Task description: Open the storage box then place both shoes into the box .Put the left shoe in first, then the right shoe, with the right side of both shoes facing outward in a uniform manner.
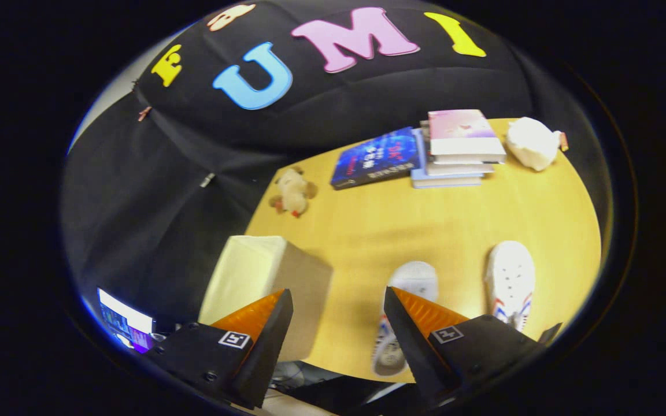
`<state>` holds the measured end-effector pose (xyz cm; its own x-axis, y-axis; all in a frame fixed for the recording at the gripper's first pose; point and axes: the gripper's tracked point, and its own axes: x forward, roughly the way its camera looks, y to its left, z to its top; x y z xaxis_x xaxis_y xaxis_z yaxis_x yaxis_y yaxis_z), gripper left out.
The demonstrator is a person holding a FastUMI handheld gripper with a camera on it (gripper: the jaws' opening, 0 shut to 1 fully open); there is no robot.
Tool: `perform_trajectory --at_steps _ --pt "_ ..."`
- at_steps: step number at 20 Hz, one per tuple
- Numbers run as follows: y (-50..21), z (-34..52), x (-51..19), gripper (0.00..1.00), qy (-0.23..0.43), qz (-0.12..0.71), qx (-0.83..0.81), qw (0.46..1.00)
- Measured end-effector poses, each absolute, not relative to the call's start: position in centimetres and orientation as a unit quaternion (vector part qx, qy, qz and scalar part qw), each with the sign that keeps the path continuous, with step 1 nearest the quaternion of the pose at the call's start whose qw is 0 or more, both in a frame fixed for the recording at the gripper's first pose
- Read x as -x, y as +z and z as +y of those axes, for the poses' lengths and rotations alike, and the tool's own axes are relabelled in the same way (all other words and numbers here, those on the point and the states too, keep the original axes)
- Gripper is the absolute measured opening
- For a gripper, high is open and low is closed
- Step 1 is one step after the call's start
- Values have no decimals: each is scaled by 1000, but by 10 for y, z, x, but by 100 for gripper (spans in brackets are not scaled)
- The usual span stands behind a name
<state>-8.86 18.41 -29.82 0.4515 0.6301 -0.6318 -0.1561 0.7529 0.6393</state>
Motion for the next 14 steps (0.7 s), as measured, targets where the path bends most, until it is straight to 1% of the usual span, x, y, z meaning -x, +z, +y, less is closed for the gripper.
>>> perform_trajectory --at_steps 2,6,8,10,11,12,14 --pt "-334 167 100 96 225 496 -230 806" --pt "-391 174 129 96 232 557 -200 772" --pt "-419 180 135 89 227 579 -175 763" --pt "-440 189 136 88 220 592 -175 755" --pt "-448 192 135 80 215 596 -173 754" --pt "-455 192 137 77 212 602 -162 753" --pt "-458 203 139 50 226 605 -155 748"
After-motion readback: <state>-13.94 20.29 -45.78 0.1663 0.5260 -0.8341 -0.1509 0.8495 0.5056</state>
